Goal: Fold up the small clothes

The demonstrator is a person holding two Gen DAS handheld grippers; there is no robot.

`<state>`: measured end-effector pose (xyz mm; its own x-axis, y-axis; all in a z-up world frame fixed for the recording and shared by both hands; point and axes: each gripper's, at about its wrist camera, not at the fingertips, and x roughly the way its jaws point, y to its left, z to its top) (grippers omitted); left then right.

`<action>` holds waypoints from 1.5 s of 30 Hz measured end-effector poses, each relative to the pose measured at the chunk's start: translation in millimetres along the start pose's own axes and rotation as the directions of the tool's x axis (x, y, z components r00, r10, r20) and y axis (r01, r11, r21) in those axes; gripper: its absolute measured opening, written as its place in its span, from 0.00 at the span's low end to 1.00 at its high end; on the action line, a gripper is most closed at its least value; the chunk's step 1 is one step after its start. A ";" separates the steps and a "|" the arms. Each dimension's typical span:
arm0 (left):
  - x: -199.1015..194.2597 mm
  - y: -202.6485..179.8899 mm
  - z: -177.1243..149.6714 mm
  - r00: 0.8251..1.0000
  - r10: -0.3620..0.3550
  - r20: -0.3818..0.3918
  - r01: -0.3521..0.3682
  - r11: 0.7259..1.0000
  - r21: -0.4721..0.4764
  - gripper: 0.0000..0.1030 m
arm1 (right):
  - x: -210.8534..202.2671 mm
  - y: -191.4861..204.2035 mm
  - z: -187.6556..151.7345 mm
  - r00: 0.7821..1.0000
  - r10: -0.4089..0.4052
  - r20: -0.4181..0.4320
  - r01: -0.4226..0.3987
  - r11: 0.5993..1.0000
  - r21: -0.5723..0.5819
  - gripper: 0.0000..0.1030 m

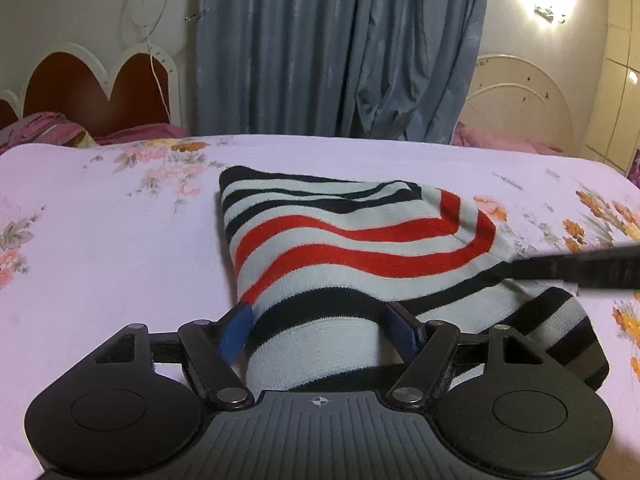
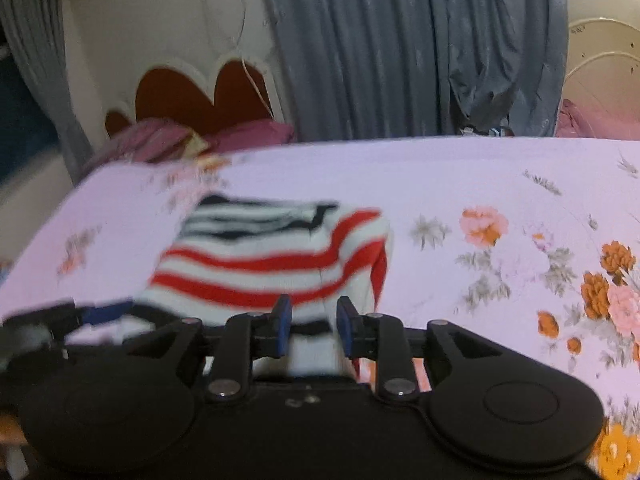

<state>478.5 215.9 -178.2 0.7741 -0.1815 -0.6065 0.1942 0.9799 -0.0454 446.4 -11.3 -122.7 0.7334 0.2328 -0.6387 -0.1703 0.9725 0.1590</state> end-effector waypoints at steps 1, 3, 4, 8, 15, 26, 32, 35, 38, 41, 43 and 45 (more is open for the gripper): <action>0.3 0.4 0.5 1.000 -0.001 -0.004 0.001 1.000 0.001 0.69 | 4.5 0.4 -2.4 1.000 -0.016 -0.018 0.016 1.000 -0.001 0.24; -1.1 -0.7 0.9 1.000 -0.003 -0.009 0.003 1.000 0.009 0.69 | 7.8 -1.3 -11.0 0.998 -0.043 -0.041 0.043 0.999 -0.006 0.24; -2.0 -1.4 0.9 1.000 -0.001 -0.012 0.001 1.000 0.014 0.69 | 8.6 -3.5 -13.1 0.998 -0.040 -0.050 0.040 0.999 0.009 0.24; -11.0 1.8 3.0 1.000 -0.003 -0.022 0.003 1.000 -0.013 0.69 | -4.1 -8.2 -9.6 0.999 -0.013 -0.044 0.016 0.997 0.080 0.23; -21.5 -1.3 -12.2 1.000 0.002 -0.029 -0.002 1.000 0.005 0.69 | -11.9 -10.2 -31.7 0.996 -0.003 -0.085 0.013 0.994 0.112 0.24; -30.8 -2.4 -20.8 0.999 0.013 -0.045 -0.014 1.000 -0.019 0.69 | -16.4 -24.4 -46.8 0.986 0.093 -0.140 -0.058 0.970 0.237 0.14; -26.3 -0.2 -27.9 0.998 0.013 -0.069 -0.017 0.999 -0.051 0.69 | -14.4 -27.8 -54.9 0.983 0.104 -0.154 -0.061 0.964 0.258 0.07; -29.5 -2.8 -28.9 0.997 0.024 -0.073 -0.026 0.999 -0.034 0.69 | -18.3 -21.8 -53.9 0.982 0.090 -0.166 -0.052 0.974 0.221 0.07; -36.0 -7.1 -27.6 0.996 0.035 -0.078 -0.037 0.999 -0.026 0.70 | -24.0 -20.5 -49.6 0.983 0.083 -0.163 -0.049 0.978 0.202 0.16; -43.7 -10.4 -27.4 0.996 0.043 -0.085 -0.045 0.999 -0.027 0.70 | -38.3 -17.0 -45.6 0.989 0.089 -0.117 -0.063 0.976 0.206 0.46; -49.1 -12.0 -27.5 0.995 0.047 -0.092 -0.051 0.998 -0.040 0.70 | -44.4 -15.7 -43.8 0.991 0.092 -0.099 -0.070 0.976 0.208 0.49; -55.2 -14.8 -28.3 0.995 0.050 -0.092 -0.055 0.997 -0.047 0.70 | -47.9 -14.1 -43.1 0.992 0.078 -0.099 -0.058 0.978 0.198 0.50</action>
<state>415.8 213.7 -166.5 0.7243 -0.1238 -0.6783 0.1228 0.9912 -0.0499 385.3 -35.8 -126.8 0.6488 0.3080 -0.6958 -0.0784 0.9366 0.3415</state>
